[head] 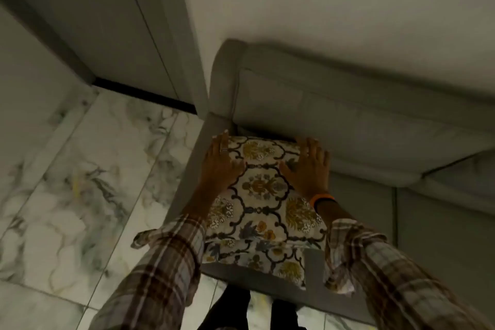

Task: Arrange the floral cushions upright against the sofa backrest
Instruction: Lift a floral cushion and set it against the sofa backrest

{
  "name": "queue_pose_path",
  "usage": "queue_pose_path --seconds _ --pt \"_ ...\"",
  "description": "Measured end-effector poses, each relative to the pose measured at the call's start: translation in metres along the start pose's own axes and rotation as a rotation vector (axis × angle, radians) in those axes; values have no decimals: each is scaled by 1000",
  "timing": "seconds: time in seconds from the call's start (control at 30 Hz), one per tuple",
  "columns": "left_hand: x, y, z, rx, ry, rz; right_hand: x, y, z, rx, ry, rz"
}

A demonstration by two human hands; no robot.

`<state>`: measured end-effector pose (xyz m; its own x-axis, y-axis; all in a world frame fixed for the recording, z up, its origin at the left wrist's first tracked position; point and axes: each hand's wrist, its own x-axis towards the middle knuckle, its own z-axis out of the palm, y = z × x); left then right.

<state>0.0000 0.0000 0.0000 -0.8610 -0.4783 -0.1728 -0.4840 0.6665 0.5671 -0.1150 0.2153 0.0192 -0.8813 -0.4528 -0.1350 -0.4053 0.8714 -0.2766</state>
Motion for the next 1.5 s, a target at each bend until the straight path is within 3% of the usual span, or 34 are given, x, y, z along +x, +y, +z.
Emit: queue_pose_path --seconds 0.13,0.2,0.33,0.5,0.6,0.77,0.93,1.17,1.33,1.5 --pt "4 -12 35 -258 -156 -390 -17 40 30 347 -147 443" --pt "7 -17 50 -421 -121 -582 -20 51 44 646 -193 619" --pt "15 -16 53 -626 -48 -749 -19 67 50 931 -226 759" --pt "16 42 27 -665 -3 -600 -38 95 24 1133 -12 706" --pt "1 101 28 -714 -69 -496 -71 128 -5 1191 174 687" --pt "-24 193 95 -691 -182 -314 -123 235 -46 1204 394 638" --pt "-34 290 202 -666 -399 -273 -135 388 -72 1137 382 651" --pt "-16 371 356 -600 -450 -176 -97 560 -48 1164 273 510" --pt "-5 388 422 -572 -363 -155 -67 610 -22 1218 302 518" --pt "1 377 451 -601 -403 -188 -48 629 -1 1244 324 513"
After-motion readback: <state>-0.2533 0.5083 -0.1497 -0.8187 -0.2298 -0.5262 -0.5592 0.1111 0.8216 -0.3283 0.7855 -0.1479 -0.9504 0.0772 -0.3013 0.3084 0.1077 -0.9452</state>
